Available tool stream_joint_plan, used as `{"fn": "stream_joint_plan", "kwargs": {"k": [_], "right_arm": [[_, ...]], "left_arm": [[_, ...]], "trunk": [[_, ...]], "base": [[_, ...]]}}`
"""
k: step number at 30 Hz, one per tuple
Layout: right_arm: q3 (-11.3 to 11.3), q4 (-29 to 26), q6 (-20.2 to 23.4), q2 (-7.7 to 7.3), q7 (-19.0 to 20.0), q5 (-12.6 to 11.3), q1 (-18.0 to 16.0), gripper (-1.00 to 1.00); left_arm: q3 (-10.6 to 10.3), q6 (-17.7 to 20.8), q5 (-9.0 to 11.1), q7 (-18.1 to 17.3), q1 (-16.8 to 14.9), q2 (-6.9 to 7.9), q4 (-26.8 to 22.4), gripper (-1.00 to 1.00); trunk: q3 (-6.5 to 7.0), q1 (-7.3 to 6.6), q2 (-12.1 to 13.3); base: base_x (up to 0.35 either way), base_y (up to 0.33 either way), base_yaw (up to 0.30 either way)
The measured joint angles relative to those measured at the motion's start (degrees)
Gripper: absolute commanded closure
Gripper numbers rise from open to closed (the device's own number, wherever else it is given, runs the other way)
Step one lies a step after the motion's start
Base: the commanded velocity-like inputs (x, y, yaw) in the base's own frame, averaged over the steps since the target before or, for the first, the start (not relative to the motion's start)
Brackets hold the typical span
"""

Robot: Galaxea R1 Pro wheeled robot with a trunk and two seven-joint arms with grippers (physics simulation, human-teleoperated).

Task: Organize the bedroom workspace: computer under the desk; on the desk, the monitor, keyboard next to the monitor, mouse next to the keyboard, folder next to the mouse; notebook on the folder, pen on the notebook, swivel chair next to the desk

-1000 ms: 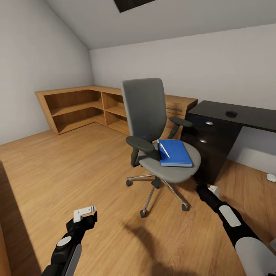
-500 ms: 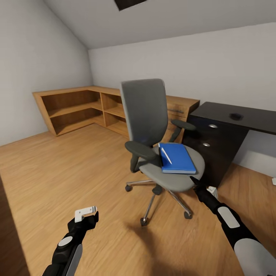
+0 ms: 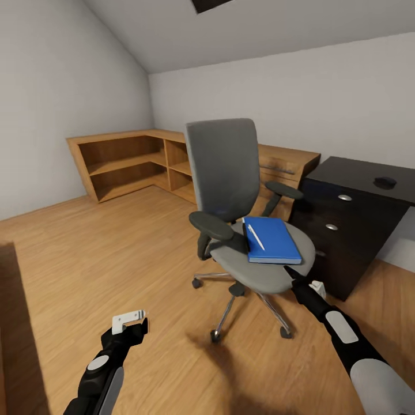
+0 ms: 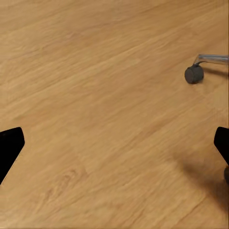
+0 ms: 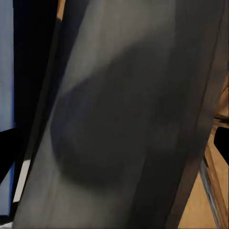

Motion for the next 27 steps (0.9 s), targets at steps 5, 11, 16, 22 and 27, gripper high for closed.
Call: {"fn": "stream_joint_plan", "kwargs": {"k": [5, 11, 16, 22, 27], "right_arm": [[-0.2, -0.1, 0.2, -0.04, 0.0, -0.5, 0.0, -1.0], [-0.2, -0.1, 0.2, -0.05, -0.1, -0.3, 0.0, -1.0], [-0.2, 0.0, 0.2, 0.01, -0.1, -0.3, 0.0, -1.0], [-0.2, -0.1, 0.1, 0.05, -0.2, -0.7, -0.1, -1.0], [-0.2, 0.0, 0.0, 0.13, -0.3, -0.4, 0.0, -1.0]], "left_arm": [[0.0, 0.0, 0.0, -0.1, 0.0, -0.03, 0.0, -1.0], [0.0, 0.0, 0.0, -0.1, 0.0, -0.03, 0.1, -1.0], [0.0, 0.0, 0.0, -0.1, 0.0, -0.04, 0.1, -1.0], [0.0, 0.0, 0.0, -0.1, 0.0, -0.03, 0.1, -1.0], [0.0, 0.0, 0.0, -0.1, 0.0, -0.06, 0.1, -1.0]], "trunk": [[0.01, -0.02, 0.0], [0.0, -0.01, 0.0], [0.0, 0.01, 0.0], [0.01, 0.01, 0.0], [0.0, 0.02, 0.0]], "base": [[0.306, 0.0, 0.014], [0.311, 0.0, 0.0], [0.174, 0.0, 0.016], [0.021, 0.0, 0.173], [0.002, 0.0, 0.246]]}}
